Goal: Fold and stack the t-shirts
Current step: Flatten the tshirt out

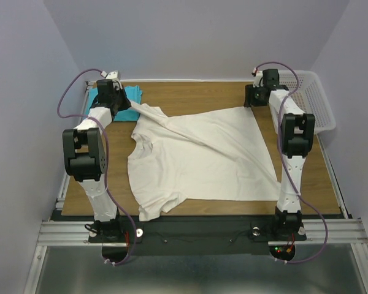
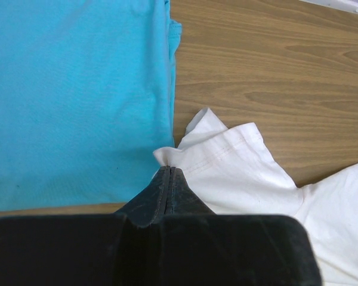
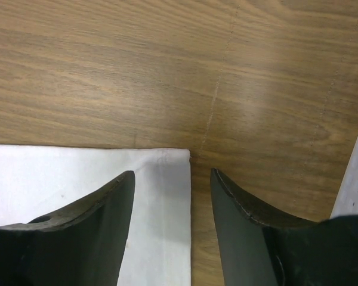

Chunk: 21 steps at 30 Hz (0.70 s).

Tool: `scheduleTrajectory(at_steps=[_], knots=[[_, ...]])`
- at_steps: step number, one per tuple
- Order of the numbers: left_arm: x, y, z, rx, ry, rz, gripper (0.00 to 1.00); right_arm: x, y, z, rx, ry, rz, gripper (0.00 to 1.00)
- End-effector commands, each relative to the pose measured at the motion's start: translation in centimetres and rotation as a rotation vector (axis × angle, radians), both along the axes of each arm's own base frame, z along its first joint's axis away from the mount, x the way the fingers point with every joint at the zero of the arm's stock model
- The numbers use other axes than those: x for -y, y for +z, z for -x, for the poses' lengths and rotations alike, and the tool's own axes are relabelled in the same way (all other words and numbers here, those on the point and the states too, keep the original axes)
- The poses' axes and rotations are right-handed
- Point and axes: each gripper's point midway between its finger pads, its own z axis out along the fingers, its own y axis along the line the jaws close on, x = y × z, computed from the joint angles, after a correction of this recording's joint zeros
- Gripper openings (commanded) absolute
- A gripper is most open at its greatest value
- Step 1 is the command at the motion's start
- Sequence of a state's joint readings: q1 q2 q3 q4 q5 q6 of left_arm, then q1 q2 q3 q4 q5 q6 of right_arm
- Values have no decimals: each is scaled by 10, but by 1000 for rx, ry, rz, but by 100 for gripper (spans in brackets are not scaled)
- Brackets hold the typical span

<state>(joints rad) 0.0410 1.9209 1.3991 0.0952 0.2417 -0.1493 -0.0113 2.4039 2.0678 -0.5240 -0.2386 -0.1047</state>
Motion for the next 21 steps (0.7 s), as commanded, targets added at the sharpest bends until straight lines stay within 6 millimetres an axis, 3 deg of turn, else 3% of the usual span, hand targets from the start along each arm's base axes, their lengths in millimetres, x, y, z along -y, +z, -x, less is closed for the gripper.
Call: scheduleTrajectory(at_steps=[1,14,15,16,21], knots=[[0,40,-1,105,-12,7,0,1,13,-16,54,-26,27,58],[5,43,-6,112,-31,23,0,-2,-9,-15,13,-26,-2,45],[6,43,-6,112,-36,27,0,-3,-11,-14,7,-25,-3,43],[6,43,-6,111,-35,29,0,-16,-12,-14,6,-1,-5,42],[8,48,-7,121,-42,35,0,-20,-14,-15,2,5,-20,25]])
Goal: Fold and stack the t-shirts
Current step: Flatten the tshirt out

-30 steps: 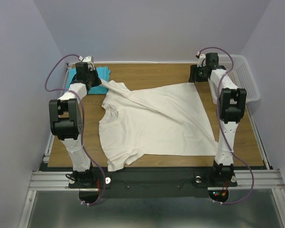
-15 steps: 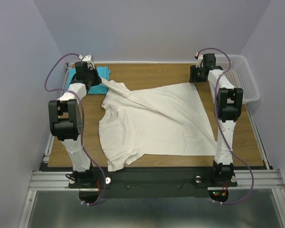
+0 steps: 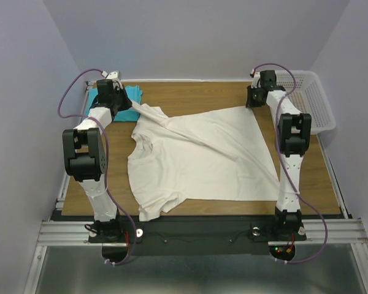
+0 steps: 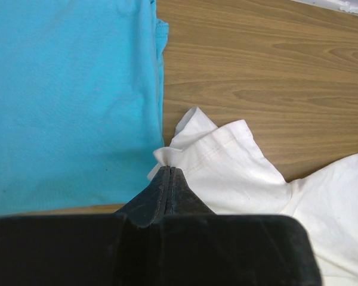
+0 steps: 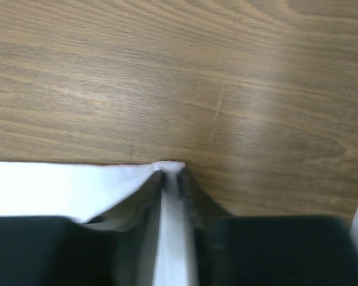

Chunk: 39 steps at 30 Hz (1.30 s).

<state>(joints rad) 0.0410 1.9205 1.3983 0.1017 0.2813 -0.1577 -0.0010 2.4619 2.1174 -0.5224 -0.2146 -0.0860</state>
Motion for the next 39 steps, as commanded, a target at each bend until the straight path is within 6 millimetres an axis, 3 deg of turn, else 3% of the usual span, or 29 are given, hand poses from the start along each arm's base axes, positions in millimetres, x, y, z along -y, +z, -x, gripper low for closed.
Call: scheduleTrajectory(at_steps=[1,5,8,11,12,19,26,33,39], knots=[[1,46,-7,116,-15,11,0,-18,3,-8,16,26,-29,16],[3,48,-7,119,-19,16,0,-22,21,-9,43,33,-46,2],[3,51,-8,124,-21,22,0,-20,37,-13,75,26,-46,1],[4,63,-12,147,-25,25,0,-18,68,-20,137,20,-42,1],[4,66,-13,151,-25,24,0,-19,88,-23,175,20,-47,1],[5,127,-32,275,-33,26,0,-20,169,-19,311,22,-80,0],[8,163,-52,373,-50,41,0,-21,204,-8,370,27,-113,1],[1,156,-74,369,-12,34,0,8,239,0,464,-62,-122,1],[-5,147,-82,356,21,20,0,17,245,2,504,-87,-109,1]])
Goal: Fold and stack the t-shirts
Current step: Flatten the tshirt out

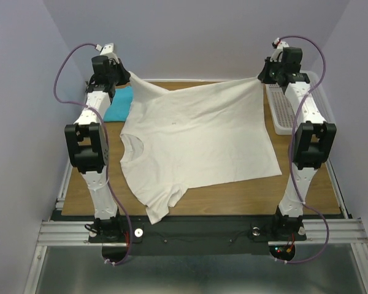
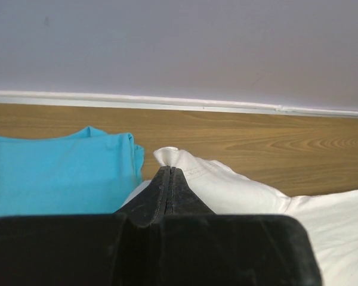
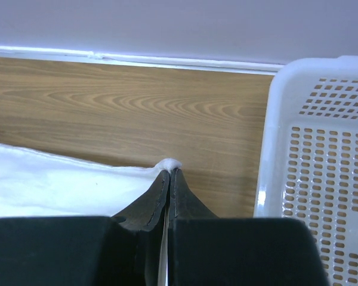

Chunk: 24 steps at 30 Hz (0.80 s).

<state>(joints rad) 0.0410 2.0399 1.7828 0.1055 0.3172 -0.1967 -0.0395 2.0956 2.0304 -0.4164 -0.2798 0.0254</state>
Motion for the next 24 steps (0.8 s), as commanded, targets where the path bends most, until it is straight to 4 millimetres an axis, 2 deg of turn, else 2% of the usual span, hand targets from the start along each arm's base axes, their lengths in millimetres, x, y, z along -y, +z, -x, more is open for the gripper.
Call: scheduleTrajectory(at_steps=[1,4,7,10,11,14,15,16,17,18,19,20,21,22,23,24], knots=[[-12,38,-10,96,52,-17,0,12,47,-5,148,-49,8,0],[-14,35,-12,94,61,-25,0,17,48,-7,176,-74,15,1],[-11,37,-14,101,46,-23,0,13,51,-9,193,-50,4,1],[-5,46,-12,124,14,-14,0,4,56,-7,205,-3,-18,1],[-3,61,-7,155,7,-12,0,-1,61,-5,216,22,-26,1],[0,75,5,183,-4,-4,0,-8,84,7,254,68,-36,0],[1,102,16,240,-2,-5,0,-11,93,12,272,92,-39,1],[0,99,24,235,6,-2,0,-14,113,21,307,105,-39,1],[-1,110,32,257,11,0,0,-16,125,27,328,119,-42,1],[0,141,49,321,13,3,0,-16,139,34,354,125,-38,1],[-1,142,58,323,24,5,0,-15,162,45,398,124,-32,1],[-2,152,67,344,34,4,0,-14,179,53,430,122,-26,1],[-3,185,88,410,43,8,0,-14,191,60,453,127,-24,1],[-6,188,97,418,63,8,0,-13,204,67,474,126,-21,1],[-7,202,109,445,73,11,0,-10,226,80,512,120,-14,1],[-7,233,133,516,83,15,0,-8,241,89,532,117,-12,1]])
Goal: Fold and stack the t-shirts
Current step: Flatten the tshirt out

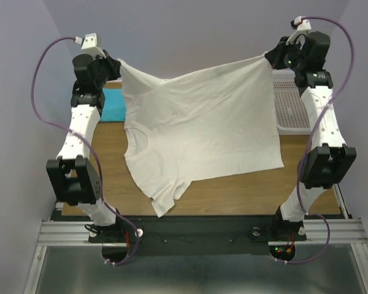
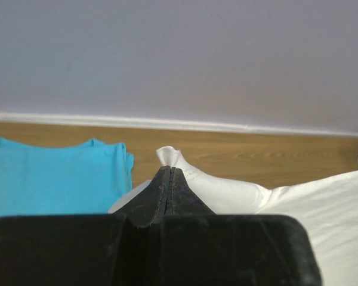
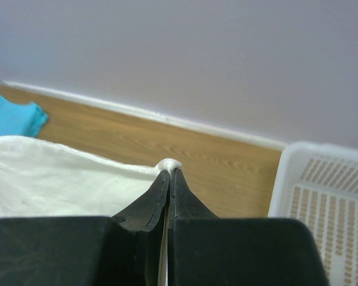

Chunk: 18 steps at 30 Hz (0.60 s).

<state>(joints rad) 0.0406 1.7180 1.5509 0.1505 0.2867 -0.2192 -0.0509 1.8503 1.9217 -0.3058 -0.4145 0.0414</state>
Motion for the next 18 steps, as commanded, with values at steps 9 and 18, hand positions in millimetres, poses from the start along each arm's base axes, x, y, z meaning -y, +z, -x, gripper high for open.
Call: scheduleTrajectory(at_steps=[9,18], knots=[[-16,283,219,738,143,69,0,14,271,170,593,-70,35,1],[-24,373,366,1048,209,103,0,14,369,297,869,-149,0,1]])
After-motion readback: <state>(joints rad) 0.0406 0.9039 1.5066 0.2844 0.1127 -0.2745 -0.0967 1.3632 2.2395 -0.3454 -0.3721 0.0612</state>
